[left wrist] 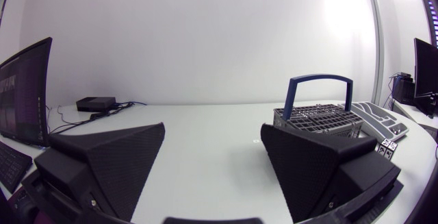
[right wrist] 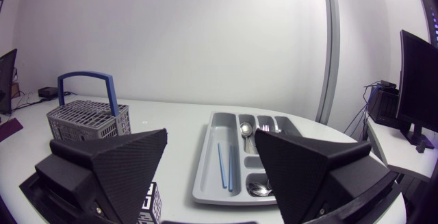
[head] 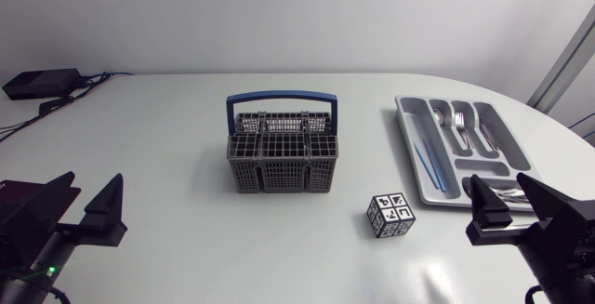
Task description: Transfer all utensils from the basket to the drawer tray.
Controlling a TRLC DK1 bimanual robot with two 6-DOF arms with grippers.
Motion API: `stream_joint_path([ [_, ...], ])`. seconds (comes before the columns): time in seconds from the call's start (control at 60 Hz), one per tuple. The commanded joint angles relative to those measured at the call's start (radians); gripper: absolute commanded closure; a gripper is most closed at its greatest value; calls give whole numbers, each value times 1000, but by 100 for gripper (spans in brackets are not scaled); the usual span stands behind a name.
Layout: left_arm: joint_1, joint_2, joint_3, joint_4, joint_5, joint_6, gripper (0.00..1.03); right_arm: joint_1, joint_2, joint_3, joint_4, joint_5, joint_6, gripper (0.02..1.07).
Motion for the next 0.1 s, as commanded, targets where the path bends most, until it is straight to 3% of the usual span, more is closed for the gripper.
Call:
stream_joint_path([
  [0.0,7,-6,-44,1,5,-25,5,-5,-10,-20,18,-3,28,8],
  [0.083,7,-6,-44,1,5,-25,5,-5,-10,-20,18,-3,28,7],
])
